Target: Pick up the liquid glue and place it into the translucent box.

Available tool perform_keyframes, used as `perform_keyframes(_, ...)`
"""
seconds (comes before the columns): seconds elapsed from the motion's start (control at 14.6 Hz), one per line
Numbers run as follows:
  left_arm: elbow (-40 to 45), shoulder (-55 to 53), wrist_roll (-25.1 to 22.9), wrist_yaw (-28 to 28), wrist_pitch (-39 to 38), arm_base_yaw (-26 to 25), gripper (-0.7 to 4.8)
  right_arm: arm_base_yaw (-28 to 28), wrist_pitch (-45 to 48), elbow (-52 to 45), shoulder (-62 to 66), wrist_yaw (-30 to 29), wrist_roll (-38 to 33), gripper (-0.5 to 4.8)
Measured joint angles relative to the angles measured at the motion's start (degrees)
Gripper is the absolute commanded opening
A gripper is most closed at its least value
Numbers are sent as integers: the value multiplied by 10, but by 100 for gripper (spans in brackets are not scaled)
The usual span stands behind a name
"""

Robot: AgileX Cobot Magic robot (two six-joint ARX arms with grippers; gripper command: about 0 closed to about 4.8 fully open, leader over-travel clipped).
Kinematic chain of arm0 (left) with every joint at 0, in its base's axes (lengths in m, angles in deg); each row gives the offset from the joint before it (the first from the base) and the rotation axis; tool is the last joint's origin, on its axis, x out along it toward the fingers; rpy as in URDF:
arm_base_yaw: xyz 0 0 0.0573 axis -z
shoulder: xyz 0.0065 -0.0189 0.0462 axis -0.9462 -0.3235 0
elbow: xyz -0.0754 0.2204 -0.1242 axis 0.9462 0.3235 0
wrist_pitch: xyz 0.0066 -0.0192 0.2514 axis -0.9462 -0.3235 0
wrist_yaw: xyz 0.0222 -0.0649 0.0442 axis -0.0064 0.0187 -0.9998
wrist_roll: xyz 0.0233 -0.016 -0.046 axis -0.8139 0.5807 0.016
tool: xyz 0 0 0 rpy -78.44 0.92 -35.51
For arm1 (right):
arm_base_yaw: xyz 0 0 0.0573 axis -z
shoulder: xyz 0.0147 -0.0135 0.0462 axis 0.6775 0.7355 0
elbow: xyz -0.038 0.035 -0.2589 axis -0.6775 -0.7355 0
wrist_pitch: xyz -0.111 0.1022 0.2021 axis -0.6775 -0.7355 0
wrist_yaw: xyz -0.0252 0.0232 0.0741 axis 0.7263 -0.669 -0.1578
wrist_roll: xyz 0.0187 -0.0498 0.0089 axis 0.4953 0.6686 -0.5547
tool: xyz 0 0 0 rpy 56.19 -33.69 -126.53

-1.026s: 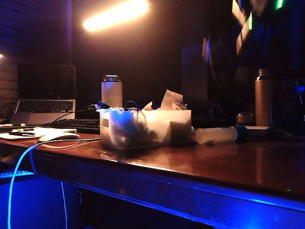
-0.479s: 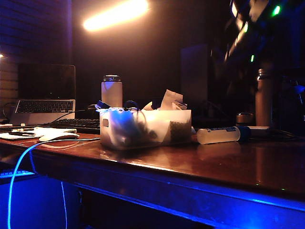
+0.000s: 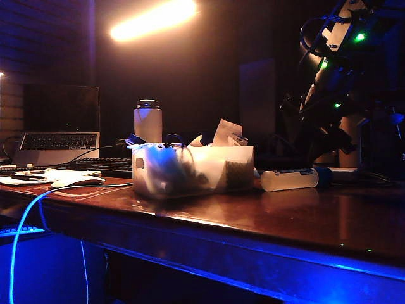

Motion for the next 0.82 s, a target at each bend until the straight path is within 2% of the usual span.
perform_keyframes(0.14,0,0,0,0,0,0,-5,0,-12,0,0,-12,0,304)
perform_keyframes(0.34,0,0,0,0,0,0,-5,1,-56,0,0,16,1,306)
perform_keyframes(0.55,0,0,0,0,0,0,-5,3,-58,0,2,38,1,306)
perform_keyframes(0.82,0,0,0,0,-3,0,-5,3,-42,0,33,26,2,307)
